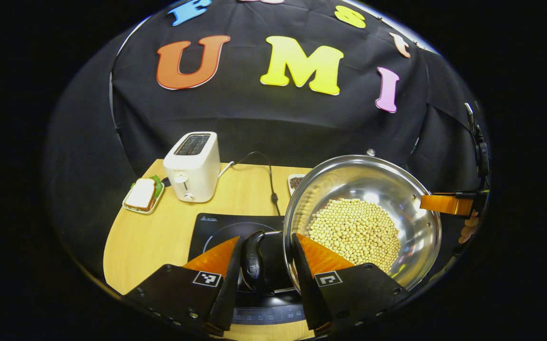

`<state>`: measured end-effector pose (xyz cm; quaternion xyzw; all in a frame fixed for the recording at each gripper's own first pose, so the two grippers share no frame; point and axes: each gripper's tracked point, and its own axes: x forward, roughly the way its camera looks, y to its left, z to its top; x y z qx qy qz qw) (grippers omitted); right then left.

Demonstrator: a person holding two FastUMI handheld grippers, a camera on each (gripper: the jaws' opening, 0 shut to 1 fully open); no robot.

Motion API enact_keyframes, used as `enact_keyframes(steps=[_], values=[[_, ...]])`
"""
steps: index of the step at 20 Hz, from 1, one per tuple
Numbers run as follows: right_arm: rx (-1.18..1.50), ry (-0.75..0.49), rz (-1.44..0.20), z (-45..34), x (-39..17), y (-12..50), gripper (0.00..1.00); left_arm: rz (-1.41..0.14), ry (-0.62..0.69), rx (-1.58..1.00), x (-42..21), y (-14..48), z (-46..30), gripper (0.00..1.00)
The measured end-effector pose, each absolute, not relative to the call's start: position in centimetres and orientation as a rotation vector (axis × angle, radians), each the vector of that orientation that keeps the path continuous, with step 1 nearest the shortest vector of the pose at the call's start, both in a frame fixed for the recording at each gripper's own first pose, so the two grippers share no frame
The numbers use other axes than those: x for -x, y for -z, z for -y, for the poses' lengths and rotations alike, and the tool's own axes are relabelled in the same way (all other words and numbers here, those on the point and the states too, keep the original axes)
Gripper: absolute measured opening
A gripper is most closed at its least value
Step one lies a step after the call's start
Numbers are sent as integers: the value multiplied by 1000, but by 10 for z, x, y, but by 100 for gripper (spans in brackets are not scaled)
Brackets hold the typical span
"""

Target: First push the handle of the pot to place it horizontally, then grasp the pot with both hands and set it on the induction cooktop.

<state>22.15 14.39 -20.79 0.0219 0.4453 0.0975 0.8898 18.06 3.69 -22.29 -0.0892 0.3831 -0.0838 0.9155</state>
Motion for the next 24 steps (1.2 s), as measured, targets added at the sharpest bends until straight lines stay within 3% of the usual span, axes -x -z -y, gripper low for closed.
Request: enact_keyframes(steps=[13,24], values=[[-63,-310,-1010,-264,-240,268,61,-839,39,187,-184,257,-146,57],[-48,-254,-999,-296,-243,329,61,-892,16,164,-208,320,-170,57]])
